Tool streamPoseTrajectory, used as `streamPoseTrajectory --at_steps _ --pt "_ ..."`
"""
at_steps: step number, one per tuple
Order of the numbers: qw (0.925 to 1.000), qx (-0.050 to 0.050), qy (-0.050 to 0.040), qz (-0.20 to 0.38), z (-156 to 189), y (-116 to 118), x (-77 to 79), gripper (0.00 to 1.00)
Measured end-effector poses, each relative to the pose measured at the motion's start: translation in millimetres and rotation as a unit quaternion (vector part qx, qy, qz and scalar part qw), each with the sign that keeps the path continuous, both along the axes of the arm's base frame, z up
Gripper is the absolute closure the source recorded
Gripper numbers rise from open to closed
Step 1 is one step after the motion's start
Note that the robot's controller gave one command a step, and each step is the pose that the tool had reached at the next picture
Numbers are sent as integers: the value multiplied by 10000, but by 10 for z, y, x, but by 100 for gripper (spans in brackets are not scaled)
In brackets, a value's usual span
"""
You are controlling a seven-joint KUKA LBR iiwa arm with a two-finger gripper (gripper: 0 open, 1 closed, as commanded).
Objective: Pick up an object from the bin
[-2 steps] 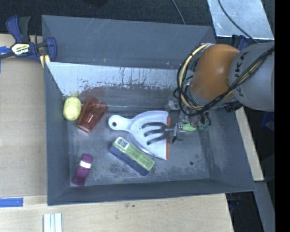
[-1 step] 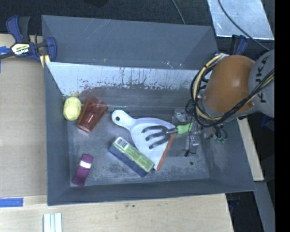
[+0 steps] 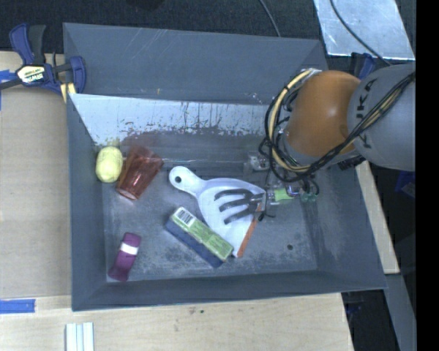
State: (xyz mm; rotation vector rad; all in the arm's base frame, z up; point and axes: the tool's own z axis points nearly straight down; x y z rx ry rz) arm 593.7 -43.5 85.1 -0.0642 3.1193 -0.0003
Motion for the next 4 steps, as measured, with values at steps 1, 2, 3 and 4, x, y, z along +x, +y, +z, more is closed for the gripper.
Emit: streamPoseTrajectory --at_steps 1,2,3,4 --pt "10000 -9 9 62 15 -27 -79 0" --pt "9906 18 -18 -1364 -144 -97 -717 100" --pt "9907 21 -13 -1358 -148 -93 -721 0" --pt "9908 20 -13 -1355 -148 -92 -721 0"
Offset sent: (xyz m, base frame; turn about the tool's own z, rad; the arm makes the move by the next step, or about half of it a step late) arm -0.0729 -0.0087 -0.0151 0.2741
